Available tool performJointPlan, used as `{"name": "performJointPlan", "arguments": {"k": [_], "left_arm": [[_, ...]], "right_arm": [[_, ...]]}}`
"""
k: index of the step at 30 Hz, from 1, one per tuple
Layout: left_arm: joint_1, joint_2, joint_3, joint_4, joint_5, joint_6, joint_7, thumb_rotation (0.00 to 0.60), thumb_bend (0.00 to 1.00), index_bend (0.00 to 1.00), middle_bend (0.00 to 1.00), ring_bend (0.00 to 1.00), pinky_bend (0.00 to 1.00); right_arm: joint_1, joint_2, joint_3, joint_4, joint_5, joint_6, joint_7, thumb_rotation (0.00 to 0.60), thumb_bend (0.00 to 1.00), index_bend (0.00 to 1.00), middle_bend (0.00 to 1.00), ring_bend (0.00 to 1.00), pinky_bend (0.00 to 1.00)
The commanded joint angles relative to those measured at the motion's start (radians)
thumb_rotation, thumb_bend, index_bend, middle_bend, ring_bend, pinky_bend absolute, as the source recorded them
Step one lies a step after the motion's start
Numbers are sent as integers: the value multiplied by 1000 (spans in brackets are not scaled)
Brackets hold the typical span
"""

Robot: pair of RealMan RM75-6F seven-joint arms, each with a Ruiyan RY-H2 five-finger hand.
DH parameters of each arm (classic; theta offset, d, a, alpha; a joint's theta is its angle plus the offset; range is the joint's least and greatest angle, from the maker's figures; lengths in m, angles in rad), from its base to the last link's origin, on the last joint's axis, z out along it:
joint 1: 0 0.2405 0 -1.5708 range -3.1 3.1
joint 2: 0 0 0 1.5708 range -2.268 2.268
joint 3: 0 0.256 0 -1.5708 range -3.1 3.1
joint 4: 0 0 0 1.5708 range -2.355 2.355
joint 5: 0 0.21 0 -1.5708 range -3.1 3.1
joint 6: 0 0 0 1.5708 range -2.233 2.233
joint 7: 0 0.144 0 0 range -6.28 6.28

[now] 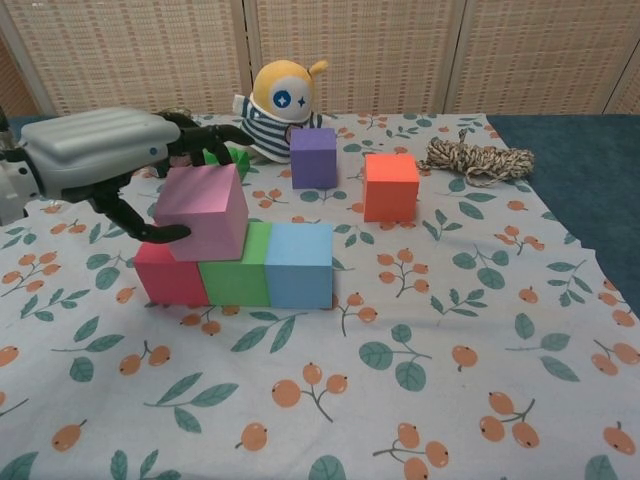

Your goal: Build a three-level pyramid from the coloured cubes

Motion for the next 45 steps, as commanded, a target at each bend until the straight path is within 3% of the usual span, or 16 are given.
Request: {"name": "performJointPlan", "arguments": {"k": [1, 10, 14, 17, 45], "left_arm": [[-2, -1, 1, 1, -2, -5, 6, 600, 493, 5, 676, 302, 100], [-3, 1, 2, 5, -2, -9, 6, 600, 472, 0, 538, 286, 98], [-4, 9, 3, -4, -5, -17, -3, 600, 396, 0, 292, 234, 89], [-8, 22, 0, -17, -21, -34, -8, 600, 393, 0, 221, 224, 89], [-18, 45, 1, -38, -39, -59, 17, 600, 357, 0, 133, 145, 89]], "right_arm": [[0, 1, 0, 0, 0, 0, 1, 600, 316, 0, 0, 0, 0], [0, 0, 1, 1, 2, -2, 1, 600, 316, 0, 0, 0, 0], [0, 0, 2, 0, 2, -2, 0, 600, 315, 0, 0, 0, 0], [-2, 2, 2, -3, 4, 0, -2, 600, 316, 0, 0, 0, 0], [-5, 4, 4, -4, 3, 4, 0, 600, 316, 0, 0, 0, 0]]}}
